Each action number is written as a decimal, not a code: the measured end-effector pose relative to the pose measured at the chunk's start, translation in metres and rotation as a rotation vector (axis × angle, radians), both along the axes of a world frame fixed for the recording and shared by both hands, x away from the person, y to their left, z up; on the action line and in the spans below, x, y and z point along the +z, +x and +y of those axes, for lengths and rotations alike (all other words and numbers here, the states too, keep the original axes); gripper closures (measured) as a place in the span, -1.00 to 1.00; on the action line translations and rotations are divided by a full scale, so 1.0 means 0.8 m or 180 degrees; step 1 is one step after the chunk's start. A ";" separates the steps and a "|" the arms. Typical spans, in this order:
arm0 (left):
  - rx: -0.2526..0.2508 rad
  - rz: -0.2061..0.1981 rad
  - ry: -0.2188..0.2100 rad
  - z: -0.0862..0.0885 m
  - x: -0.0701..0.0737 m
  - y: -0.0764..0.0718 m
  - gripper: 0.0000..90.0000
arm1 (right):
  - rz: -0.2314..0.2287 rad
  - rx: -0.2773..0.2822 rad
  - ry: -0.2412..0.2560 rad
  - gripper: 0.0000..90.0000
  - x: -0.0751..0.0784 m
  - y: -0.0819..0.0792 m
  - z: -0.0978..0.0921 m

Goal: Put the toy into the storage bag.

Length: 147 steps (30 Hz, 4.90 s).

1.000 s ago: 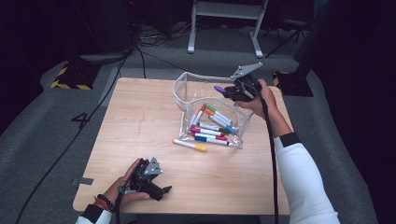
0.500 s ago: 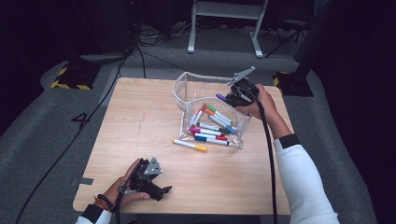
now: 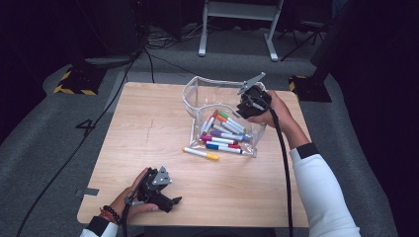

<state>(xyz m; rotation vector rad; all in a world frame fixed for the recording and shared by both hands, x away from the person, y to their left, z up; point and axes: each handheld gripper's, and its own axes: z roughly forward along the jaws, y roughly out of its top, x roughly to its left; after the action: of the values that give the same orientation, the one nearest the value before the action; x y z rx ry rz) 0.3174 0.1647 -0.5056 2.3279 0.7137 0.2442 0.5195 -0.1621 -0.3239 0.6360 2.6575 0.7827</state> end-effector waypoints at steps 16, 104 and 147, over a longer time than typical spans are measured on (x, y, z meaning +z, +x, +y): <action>0.0000 0.0000 0.0000 0.000 0.000 0.000 -1.00 | -0.0572 -0.0077 0.0868 -0.29 0.041 -0.070 -0.059; 0.0004 -0.0001 0.0000 0.000 0.000 0.000 -1.00 | 0.0087 0.0712 0.0568 0.65 -0.198 -0.150 0.016; 0.0003 -0.0001 -0.0003 0.000 0.000 0.000 -1.00 | -0.1058 0.0622 0.0939 0.65 0.048 -0.137 -0.072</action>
<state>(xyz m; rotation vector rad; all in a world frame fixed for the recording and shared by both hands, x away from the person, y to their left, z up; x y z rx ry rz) 0.3178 0.1644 -0.5056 2.3265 0.7146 0.2447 0.4100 -0.2196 -0.2852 0.2803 2.3409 1.2333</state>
